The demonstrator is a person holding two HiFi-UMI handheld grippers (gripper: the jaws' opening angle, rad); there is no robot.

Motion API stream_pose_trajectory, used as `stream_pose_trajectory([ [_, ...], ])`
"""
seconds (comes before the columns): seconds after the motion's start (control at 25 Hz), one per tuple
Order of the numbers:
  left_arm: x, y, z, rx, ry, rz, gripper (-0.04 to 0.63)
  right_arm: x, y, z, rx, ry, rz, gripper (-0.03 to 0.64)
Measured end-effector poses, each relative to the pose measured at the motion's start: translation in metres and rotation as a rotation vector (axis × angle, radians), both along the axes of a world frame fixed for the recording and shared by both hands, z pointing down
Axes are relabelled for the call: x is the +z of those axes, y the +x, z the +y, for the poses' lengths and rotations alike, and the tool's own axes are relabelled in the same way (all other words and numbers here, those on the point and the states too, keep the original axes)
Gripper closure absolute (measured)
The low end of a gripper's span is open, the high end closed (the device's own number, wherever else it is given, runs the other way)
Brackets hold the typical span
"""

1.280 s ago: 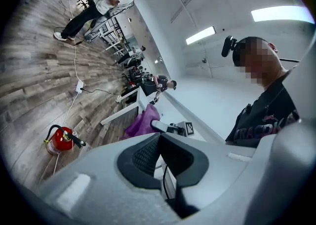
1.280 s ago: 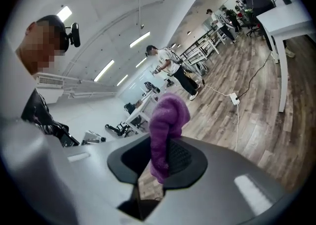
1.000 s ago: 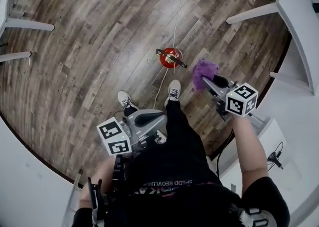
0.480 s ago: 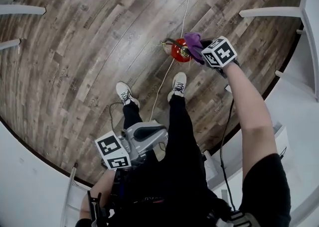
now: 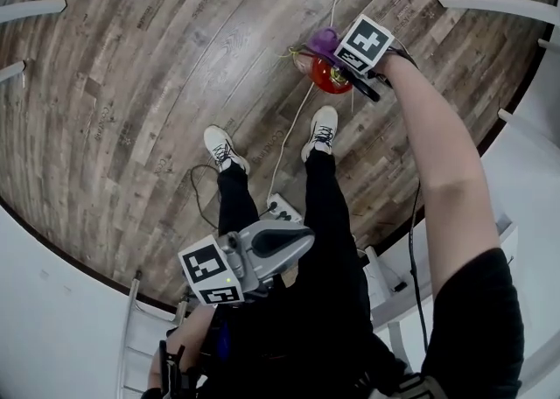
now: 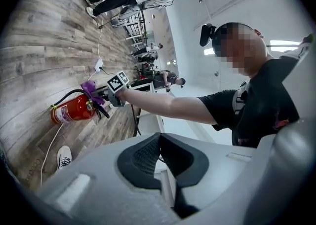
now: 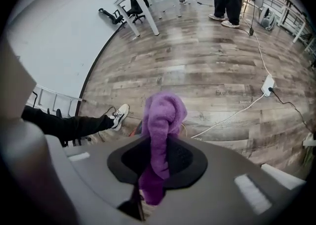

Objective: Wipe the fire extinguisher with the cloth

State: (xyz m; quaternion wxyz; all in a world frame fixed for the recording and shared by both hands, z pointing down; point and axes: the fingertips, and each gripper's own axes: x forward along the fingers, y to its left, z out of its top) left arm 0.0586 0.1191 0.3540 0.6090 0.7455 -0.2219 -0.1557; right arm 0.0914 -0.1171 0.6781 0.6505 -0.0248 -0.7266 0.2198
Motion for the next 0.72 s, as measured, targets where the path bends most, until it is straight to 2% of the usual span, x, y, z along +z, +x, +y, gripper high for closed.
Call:
stream_pose_trajectory([
  [0.12,0.006,0.007,-0.007,0.005,-0.001,0.009,0.598,0.004,0.004,-0.003,0.081,-0.035,-0.035,0.551],
  [0.32,0.008,0.021,-0.019,0.025,0.007,0.025,0.598,0.002,0.05,-0.006,0.32,-0.091,-0.067,0.551],
  [0.48,0.007,0.028,-0.029,0.037,0.012,0.021,0.598,-0.007,0.066,-0.002,0.616,-0.14,-0.192,0.552],
  [0.6,0.005,0.032,-0.035,0.045,0.018,0.021,0.598,-0.005,0.074,-0.004,0.802,-0.17,-0.244,0.552],
  [0.68,0.004,0.034,-0.037,0.047,0.019,0.026,0.598,0.001,0.08,-0.004,0.838,-0.203,-0.236,0.552],
  [0.72,0.004,0.035,-0.038,0.046,0.018,0.029,0.598,0.003,0.081,-0.005,0.808,-0.21,-0.22,0.552],
])
